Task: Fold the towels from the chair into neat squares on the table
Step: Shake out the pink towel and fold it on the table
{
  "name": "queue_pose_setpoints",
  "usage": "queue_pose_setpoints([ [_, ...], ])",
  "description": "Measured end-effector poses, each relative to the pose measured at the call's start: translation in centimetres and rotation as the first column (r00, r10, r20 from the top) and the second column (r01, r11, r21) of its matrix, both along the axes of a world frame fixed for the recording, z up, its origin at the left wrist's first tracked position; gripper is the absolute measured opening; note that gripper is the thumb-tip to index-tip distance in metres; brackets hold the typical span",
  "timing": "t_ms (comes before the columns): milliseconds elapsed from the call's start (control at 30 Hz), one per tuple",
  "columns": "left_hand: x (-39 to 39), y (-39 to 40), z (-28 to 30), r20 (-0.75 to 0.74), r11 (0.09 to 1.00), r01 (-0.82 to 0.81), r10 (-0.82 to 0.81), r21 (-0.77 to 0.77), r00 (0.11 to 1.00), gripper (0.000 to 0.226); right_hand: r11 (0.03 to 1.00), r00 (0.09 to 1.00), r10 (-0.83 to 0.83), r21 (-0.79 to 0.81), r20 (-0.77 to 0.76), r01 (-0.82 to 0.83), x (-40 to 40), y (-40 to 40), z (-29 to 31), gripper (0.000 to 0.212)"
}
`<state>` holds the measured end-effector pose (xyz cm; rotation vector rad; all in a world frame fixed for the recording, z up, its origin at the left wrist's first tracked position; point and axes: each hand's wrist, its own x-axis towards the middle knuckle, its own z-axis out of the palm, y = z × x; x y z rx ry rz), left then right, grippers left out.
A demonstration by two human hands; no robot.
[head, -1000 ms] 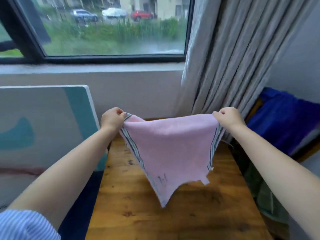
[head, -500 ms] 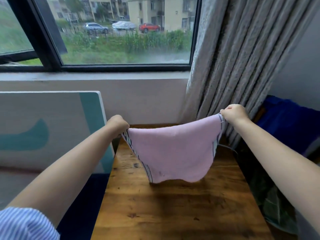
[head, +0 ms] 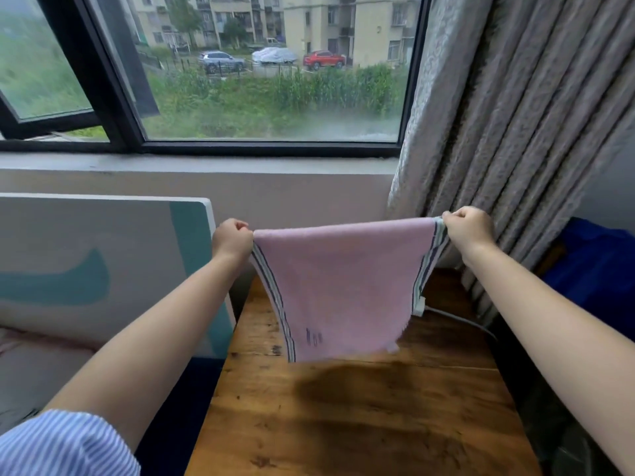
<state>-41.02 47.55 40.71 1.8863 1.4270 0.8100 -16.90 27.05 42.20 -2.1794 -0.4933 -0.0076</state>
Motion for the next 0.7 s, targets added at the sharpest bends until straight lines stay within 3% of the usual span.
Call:
queue_pose_setpoints([
  [67,-0.6,0.0,0.0,-0.042,0.998,0.023,-0.021,0.051,0.999,0.031,0.995,0.998,0.052,-0.082,0.024,-0.049,-0.2,-0.4,0.5,0.041],
  [133,-1.6,0.0,-0.8,-0.133,0.995,0.081,-0.074,0.052,0.988,0.029,0.949,0.987,0.162,-0.273,-0.01,-0.159,-0.8,-1.2,0.1,0.04],
  [267,-4.0,-1.4,-5.7,-0.429,0.973,0.197,-0.232,-0.124,0.873,0.025,0.718,0.926,0.276,-0.585,-0.257,-0.377,-3.4,-3.7,-4.6,0.034],
  [367,-5.6,-4.3,-11.0,-0.592,0.917,0.219,-0.384,-0.333,0.709,0.027,0.453,0.875,0.308,-0.752,-0.372,-0.479,-6.0,-6.0,-9.2,0.039],
  [467,-7.6,-7.6,-17.0,-0.63,0.837,0.149,-0.501,-0.526,0.593,0.031,0.385,0.822,0.233,-0.727,-0.52,-0.569,-8.1,-8.9,-15.1,0.039],
  [567,-9.7,-11.4,-21.8,-0.626,0.744,0.126,-0.63,-0.657,0.46,0.032,0.242,0.755,0.189,-0.715,-0.628,-0.655,-10.5,-11.6,-20.5,0.035],
  [700,-11.6,-14.6,-25.9,-0.607,0.625,0.176,-0.781,-0.761,0.149,0.029,0.028,0.68,0.165,-0.685,-0.715,-0.728,-13.1,-14.7,-25.7,0.037],
])
